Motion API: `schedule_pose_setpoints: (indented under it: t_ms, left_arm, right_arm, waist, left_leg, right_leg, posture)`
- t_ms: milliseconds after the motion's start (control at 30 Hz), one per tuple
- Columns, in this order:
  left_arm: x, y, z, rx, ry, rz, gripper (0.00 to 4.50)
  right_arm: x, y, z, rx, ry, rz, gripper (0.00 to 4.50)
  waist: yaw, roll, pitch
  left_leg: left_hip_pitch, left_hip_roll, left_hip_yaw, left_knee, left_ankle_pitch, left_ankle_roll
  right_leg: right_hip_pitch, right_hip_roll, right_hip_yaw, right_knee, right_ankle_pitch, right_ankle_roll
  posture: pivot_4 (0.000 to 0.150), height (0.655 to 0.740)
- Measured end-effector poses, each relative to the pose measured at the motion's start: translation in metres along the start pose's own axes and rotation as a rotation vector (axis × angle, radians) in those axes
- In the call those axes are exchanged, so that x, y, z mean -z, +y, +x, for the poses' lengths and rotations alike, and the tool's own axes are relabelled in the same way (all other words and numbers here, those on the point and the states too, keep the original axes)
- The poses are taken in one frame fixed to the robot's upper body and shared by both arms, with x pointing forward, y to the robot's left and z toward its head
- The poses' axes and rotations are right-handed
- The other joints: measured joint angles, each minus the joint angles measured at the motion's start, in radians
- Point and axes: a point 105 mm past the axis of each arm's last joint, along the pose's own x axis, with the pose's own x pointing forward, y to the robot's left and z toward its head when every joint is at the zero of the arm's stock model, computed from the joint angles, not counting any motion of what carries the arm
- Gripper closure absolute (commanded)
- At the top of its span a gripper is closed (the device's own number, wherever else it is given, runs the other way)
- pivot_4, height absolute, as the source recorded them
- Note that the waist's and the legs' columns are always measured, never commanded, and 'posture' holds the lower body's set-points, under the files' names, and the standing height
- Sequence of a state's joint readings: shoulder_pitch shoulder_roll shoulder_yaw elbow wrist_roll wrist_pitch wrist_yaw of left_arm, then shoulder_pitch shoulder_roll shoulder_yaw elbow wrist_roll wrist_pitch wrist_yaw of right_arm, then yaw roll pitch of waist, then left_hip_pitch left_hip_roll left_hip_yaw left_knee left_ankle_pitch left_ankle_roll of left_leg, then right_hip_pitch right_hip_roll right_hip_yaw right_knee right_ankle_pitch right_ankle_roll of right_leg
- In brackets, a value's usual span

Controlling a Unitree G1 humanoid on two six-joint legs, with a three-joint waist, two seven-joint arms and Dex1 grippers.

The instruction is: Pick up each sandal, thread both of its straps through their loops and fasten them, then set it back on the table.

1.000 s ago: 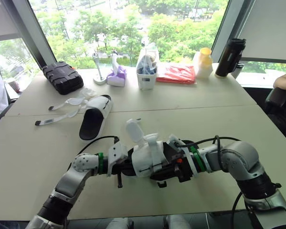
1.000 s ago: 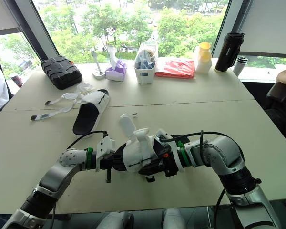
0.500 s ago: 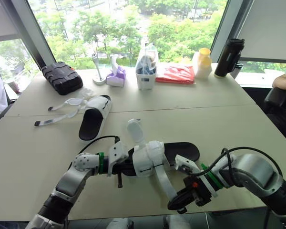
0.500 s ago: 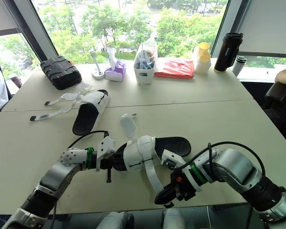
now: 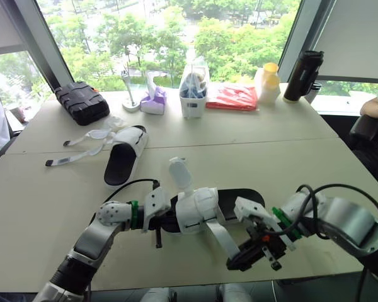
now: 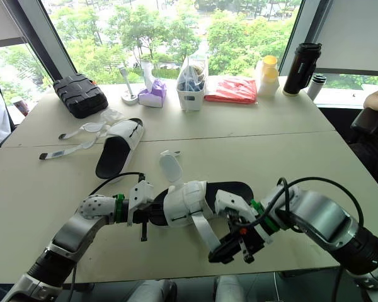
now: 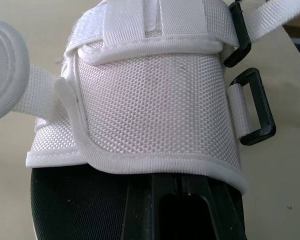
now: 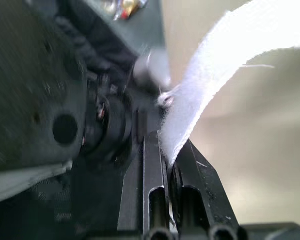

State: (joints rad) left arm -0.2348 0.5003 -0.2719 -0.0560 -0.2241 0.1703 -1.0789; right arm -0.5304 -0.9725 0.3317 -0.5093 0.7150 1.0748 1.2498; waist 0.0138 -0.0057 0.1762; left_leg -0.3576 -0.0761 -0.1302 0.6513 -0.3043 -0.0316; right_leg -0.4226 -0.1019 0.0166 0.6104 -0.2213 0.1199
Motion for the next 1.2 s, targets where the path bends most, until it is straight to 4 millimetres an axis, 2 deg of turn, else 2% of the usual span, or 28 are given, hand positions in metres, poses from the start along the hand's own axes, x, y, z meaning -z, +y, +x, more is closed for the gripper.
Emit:
schedule_pose_setpoints:
  t_ms: [100,200,267,567,667,833,1067,1200]
  left_arm:
    - [0.000,-0.001,0.002,0.008,0.001,0.005,4.50]
    - [-0.001,-0.001,0.003,0.017,0.004,0.009,4.50]
    - [-0.001,-0.001,0.004,0.020,0.001,0.010,4.50]
    - [-0.002,0.000,0.006,0.020,0.002,0.013,4.50]
    - [-0.002,0.000,0.006,0.020,0.002,0.014,4.50]
    - [-0.001,0.001,0.005,0.011,0.005,0.013,4.50]
    - [-0.001,0.001,0.005,0.013,0.005,0.015,4.50]
    - [-0.002,0.000,0.006,0.014,0.004,0.016,4.50]
  right_arm:
    - [-0.018,-0.004,-0.007,0.015,-0.050,-0.011,4.48]
    - [-0.041,-0.019,-0.011,0.027,-0.126,0.020,4.48]
    - [-0.049,-0.027,-0.014,0.041,-0.147,0.031,4.48]
    - [-0.040,-0.062,-0.005,0.087,-0.163,0.145,4.48]
    - [-0.040,-0.069,-0.004,0.092,-0.170,0.168,3.57]
    - [-0.061,-0.077,-0.005,0.081,-0.240,0.184,1.14]
    - [-0.087,-0.100,-0.014,0.103,-0.363,0.278,1.14]
    - [-0.091,-0.111,-0.013,0.102,-0.396,0.336,1.14]
  waist:
    - [0.004,0.000,0.000]
    - [0.001,0.000,0.000]
    - [0.002,-0.001,0.000]
    - [-0.002,0.000,0.000]
    - [-0.002,0.000,0.000]
    - [-0.003,0.000,0.000]
    - [-0.005,0.001,-0.001]
    - [-0.003,0.001,-0.001]
  left_leg:
    - [-0.001,0.000,-0.001,0.000,0.000,0.000]
    - [-0.001,-0.001,0.000,0.000,0.000,0.000]
    - [-0.001,-0.001,-0.001,0.000,0.000,0.000]
    - [-0.001,-0.001,0.000,0.000,0.000,0.000]
    - [0.000,-0.001,0.000,0.000,0.000,0.000]
    - [0.001,-0.001,0.000,0.000,0.001,-0.001]
    - [0.001,-0.001,-0.001,-0.001,0.001,-0.001]
    - [0.000,-0.001,-0.001,-0.001,0.001,-0.001]
  right_leg:
    - [0.000,0.000,-0.001,0.000,0.000,0.000]
    - [-0.001,-0.001,0.000,0.000,0.000,0.000]
    - [-0.001,-0.001,0.000,0.000,0.000,-0.001]
    - [-0.001,-0.001,0.000,0.001,0.001,-0.001]
    - [-0.002,-0.001,0.000,0.001,0.001,-0.001]
    - [-0.001,0.000,0.000,0.002,0.001,-0.002]
    - [-0.002,0.000,0.001,0.003,0.002,-0.003]
    - [-0.002,0.000,0.001,0.003,0.002,-0.003]
  posture:
    - [0.150,0.7400]
    - [0.150,0.7400]
    - [0.150,0.7400]
    - [0.150,0.7400]
    - [0.150,0.7400]
    - [0.150,0.7400]
    - [0.150,0.7400]
    - [0.150,0.7400]
